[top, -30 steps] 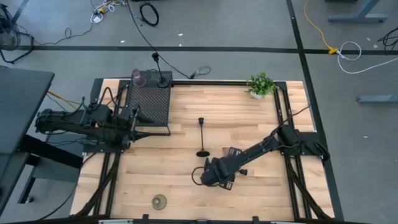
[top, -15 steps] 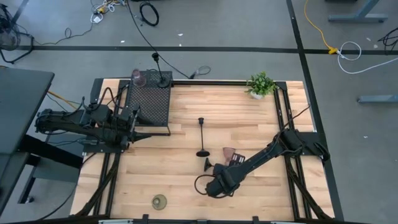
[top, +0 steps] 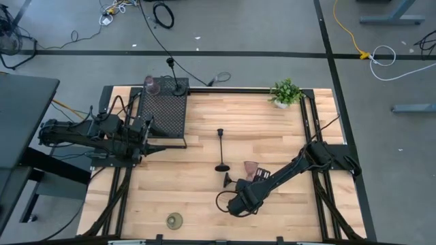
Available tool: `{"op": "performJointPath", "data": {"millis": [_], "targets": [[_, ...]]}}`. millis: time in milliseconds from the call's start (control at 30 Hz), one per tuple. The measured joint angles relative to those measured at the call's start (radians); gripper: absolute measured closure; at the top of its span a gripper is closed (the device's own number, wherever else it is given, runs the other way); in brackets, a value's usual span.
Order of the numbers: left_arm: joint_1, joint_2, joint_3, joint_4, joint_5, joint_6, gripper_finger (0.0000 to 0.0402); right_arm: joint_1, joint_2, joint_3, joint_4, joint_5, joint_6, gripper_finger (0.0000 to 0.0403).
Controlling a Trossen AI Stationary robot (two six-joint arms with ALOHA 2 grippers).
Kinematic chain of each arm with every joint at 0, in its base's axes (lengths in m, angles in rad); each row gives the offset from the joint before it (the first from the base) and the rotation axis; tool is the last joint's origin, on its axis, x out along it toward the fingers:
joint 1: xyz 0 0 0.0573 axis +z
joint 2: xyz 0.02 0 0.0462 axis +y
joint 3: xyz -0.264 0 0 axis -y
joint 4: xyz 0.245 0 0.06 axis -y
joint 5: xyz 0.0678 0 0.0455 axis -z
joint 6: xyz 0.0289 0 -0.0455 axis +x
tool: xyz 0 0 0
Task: Pick & Place candle stick holders
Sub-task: Align the right black candle holder with the other black candle holder on the shelf
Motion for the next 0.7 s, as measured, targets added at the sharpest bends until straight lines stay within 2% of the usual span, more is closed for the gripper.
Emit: {"op": "performJointPath", "data": {"millis": [467, 600, 700], "targets": [[0.0, 0.0, 0.0, 0.0, 0.0, 0.0, 0.0143, 0.0, 0.0, -0.038, 0.081, 0.035, -0.012, 0.0191], [0.0, 0.0, 0.0, 0.0, 0.0, 0.001, 0.0143, 0.0, 0.0, -0.038, 0.081, 0.035, -0.011, 0.0215], [0.0, 0.0, 0.0, 0.0, 0.0, 0.001, 0.0143, 0.0, 0.0, -0.038, 0.084, 0.035, 0.001, 0.0249]]}}
